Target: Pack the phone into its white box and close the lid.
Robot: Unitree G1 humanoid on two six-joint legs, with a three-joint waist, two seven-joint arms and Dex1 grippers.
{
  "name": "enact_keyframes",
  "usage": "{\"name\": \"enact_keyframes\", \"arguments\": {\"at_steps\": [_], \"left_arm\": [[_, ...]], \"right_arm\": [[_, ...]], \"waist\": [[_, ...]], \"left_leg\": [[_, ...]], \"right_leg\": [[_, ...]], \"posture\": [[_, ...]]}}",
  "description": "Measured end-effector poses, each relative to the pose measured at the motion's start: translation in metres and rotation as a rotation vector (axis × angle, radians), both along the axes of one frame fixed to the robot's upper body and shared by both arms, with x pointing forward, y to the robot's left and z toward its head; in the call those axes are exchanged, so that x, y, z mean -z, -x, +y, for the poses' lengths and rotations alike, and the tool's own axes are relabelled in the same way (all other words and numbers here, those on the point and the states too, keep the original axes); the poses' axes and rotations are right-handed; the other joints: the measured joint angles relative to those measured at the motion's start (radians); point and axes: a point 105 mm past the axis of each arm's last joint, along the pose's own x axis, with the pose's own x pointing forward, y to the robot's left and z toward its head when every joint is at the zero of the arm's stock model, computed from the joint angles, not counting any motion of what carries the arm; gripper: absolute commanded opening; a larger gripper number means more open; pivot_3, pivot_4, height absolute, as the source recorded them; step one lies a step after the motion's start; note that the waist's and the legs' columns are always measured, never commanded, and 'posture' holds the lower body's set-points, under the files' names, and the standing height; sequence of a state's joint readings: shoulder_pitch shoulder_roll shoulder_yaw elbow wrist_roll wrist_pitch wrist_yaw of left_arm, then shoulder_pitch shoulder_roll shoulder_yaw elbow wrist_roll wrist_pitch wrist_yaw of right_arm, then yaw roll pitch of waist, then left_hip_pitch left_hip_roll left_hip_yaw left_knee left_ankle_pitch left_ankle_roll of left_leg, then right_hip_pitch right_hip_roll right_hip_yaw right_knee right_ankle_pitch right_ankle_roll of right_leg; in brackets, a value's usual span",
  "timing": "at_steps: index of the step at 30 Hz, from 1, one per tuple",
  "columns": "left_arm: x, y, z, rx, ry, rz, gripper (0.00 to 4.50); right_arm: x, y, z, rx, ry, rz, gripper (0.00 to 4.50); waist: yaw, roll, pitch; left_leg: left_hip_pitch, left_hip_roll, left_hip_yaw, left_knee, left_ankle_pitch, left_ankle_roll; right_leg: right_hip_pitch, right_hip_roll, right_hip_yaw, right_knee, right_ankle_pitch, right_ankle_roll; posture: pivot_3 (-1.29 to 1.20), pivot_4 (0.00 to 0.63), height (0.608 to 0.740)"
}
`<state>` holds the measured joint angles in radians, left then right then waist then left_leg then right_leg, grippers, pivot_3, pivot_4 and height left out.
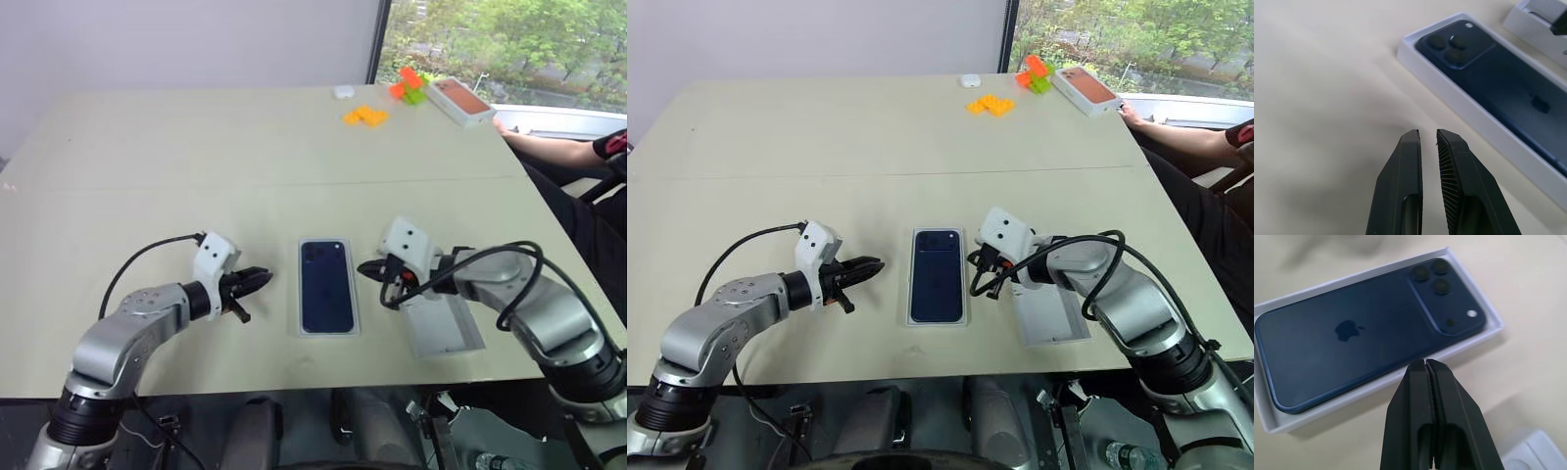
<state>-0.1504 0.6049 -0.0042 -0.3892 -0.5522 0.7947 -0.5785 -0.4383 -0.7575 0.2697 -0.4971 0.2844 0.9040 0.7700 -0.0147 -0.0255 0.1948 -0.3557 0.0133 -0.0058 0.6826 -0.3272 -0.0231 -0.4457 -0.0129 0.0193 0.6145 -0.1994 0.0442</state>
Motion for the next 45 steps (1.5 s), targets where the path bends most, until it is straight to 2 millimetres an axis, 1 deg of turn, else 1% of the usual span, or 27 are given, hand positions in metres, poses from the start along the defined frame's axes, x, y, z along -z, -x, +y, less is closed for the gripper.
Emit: {"name": "enact_keyframes", "arguments": {"at_steps": [3, 5, 7, 12, 16, 20, 22, 26, 32, 37, 45], "left_arm": [[0.005, 0.004, 0.003, 0.000, -0.015, 0.008, 0.61], [0.008, 0.007, 0.006, -0.003, -0.036, 0.015, 0.61], [0.008, 0.009, 0.004, 0.005, -0.043, 0.007, 0.61], [0.013, 0.016, -0.009, 0.057, -0.079, 0.006, 0.61], [0.018, 0.021, -0.026, 0.119, -0.107, 0.017, 0.61], [0.018, 0.022, -0.040, 0.162, -0.117, 0.005, 0.61], [0.018, 0.021, -0.046, 0.169, -0.120, 0.005, 0.61], [0.018, 0.019, -0.054, 0.171, -0.109, 0.009, 0.61], [0.017, 0.013, -0.067, 0.181, -0.090, 0.019, 0.61], [0.016, 0.011, -0.072, 0.198, -0.081, 0.026, 0.61], [0.017, 0.009, -0.073, 0.210, -0.085, 0.032, 0.61]], "right_arm": [[0.002, 0.000, 0.000, 0.000, 0.013, -0.008, 0.06], [0.004, 0.000, -0.003, 0.002, 0.036, -0.014, 0.06], [0.007, 0.002, -0.008, 0.005, 0.063, -0.015, 0.06], [0.019, 0.008, -0.017, -0.006, 0.126, -0.010, 0.06], [0.021, 0.008, -0.015, -0.017, 0.132, -0.019, 0.06], [0.027, 0.010, -0.003, -0.044, 0.111, -0.001, 0.06], [0.030, 0.009, -0.001, -0.042, 0.108, 0.007, 0.06], [0.033, 0.004, -0.005, -0.015, 0.119, 0.014, 0.06], [0.030, -0.001, -0.015, 0.017, 0.141, 0.008, 0.06], [0.029, 0.000, -0.020, 0.019, 0.155, 0.023, 0.06], [0.028, 0.001, -0.021, 0.030, 0.154, 0.033, 0.06]], "waist": [[0.000, 0.000, 0.000], [0.000, 0.000, 0.000], [0.000, 0.000, 0.000], [0.001, 0.000, 0.000], [-0.002, 0.000, 0.000], [-0.002, 0.000, 0.000], [-0.001, 0.000, 0.000], [0.001, 0.000, 0.000], [0.003, 0.000, 0.000], [0.000, 0.000, 0.000], [0.001, 0.000, 0.000]], "left_leg": [[0.000, 0.000, 0.000, 0.000, 0.000, 0.000], [0.000, 0.000, 0.000, 0.000, 0.000, 0.000], [0.000, 0.000, 0.000, 0.000, 0.000, 0.000], [0.000, 0.000, 0.000, 0.000, 0.000, 0.000], [0.001, 0.000, 0.000, 0.000, 0.000, 0.000], [0.001, 0.000, 0.000, 0.000, 0.000, 0.000], [0.001, 0.000, 0.000, 0.000, 0.000, 0.000], [0.000, -0.001, 0.000, 0.001, 0.000, 0.000], [0.000, -0.001, 0.000, 0.001, 0.000, 0.000], [0.000, -0.001, 0.000, 0.001, 0.000, 0.000], [0.000, -0.001, 0.000, 0.001, 0.000, 0.000]], "right_leg": [[0.000, 0.000, 0.000, 0.000, 0.000, 0.000], [0.000, 0.000, 0.000, 0.000, 0.000, 0.000], [0.000, 0.000, 0.000, 0.000, 0.000, 0.000], [0.000, 0.000, 0.000, 0.000, 0.000, 0.000], [0.000, 0.001, 0.000, 0.000, 0.000, 0.000], [0.000, 0.002, -0.001, 0.001, 0.000, 0.000], [0.000, 0.001, 0.000, 0.001, 0.000, 0.000], [0.000, 0.000, 0.000, 0.001, 0.001, 0.002], [0.001, 0.000, 0.000, 0.000, 0.001, 0.002], [0.000, 0.001, 0.000, 0.001, 0.002, 0.003], [0.001, 0.001, 0.000, 0.001, 0.002, 0.003]], "posture": [[0.00, 0.150, 0.740], [0.00, 0.150, 0.740], [0.00, 0.150, 0.740], [0.00, 0.150, 0.740], [0.00, 0.150, 0.740], [0.00, 0.150, 0.740], [0.00, 0.150, 0.740], [0.00, 0.150, 0.740], [0.00, 0.150, 0.740], [0.00, 0.150, 0.740], [0.00, 0.150, 0.740]]}}
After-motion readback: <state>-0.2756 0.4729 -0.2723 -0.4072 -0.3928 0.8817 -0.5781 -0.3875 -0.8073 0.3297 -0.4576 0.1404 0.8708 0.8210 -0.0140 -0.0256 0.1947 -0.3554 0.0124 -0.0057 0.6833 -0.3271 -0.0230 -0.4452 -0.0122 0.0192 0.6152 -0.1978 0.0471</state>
